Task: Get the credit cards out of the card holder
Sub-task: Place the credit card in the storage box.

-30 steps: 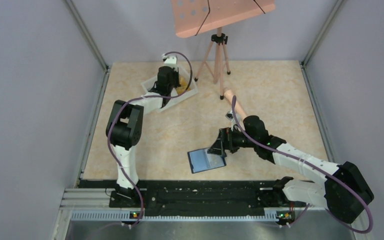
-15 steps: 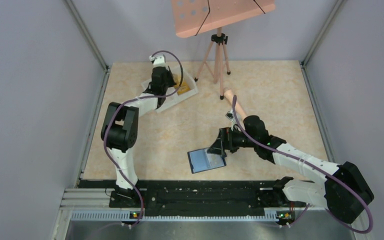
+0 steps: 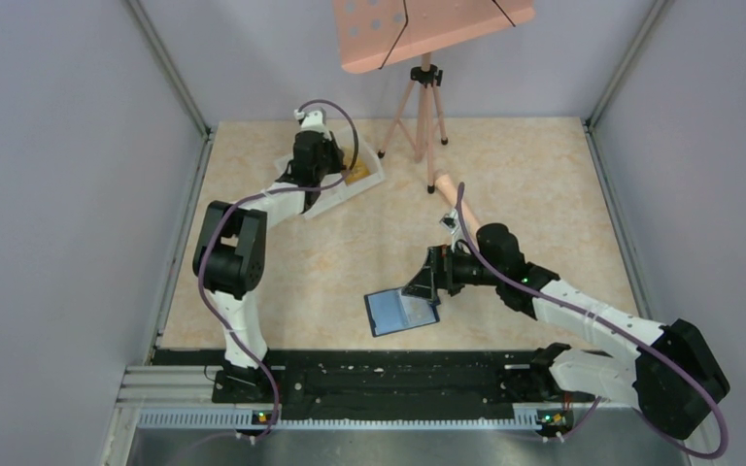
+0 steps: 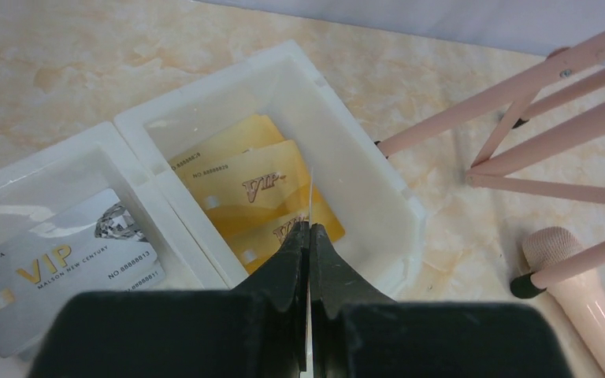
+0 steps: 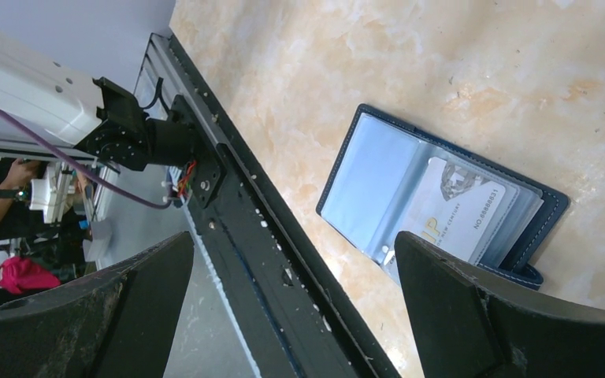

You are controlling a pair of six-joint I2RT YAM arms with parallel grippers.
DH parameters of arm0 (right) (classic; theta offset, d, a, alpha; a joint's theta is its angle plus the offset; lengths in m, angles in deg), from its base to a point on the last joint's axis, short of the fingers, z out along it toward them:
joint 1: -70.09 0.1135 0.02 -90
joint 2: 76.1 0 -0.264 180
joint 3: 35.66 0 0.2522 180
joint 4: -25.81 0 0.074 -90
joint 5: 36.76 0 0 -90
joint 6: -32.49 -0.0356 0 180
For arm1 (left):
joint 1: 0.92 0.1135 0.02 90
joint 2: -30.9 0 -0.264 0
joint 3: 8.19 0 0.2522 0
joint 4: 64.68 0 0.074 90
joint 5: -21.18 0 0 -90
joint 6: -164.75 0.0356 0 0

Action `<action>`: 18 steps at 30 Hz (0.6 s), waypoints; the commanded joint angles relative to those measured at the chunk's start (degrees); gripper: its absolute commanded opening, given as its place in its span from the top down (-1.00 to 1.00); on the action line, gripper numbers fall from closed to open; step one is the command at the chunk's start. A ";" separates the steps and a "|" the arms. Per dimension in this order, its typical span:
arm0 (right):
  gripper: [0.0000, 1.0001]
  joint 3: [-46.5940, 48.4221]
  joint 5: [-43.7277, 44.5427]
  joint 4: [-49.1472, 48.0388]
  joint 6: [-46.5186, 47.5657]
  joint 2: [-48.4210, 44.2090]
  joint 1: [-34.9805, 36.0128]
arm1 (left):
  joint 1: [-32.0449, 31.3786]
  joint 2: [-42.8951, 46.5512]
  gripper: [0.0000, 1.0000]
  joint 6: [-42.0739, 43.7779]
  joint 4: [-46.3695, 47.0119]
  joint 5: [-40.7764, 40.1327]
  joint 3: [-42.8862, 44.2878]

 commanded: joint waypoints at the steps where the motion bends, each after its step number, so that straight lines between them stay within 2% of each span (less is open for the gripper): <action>1: -0.97 0.19 -0.14 -2.26 0.27 -1.30 -0.48 | -0.03 -0.73 1.00 5.85 5.63 5.44 -0.97; 10: -0.98 1.14 0.09 -2.04 1.11 0.82 -0.48 | -0.03 -2.59 1.00 14.72 9.63 10.05 -2.17; 18: -0.98 2.25 0.05 -1.99 1.72 2.53 -0.47 | 0.00 -4.59 1.00 20.53 10.81 10.47 -0.93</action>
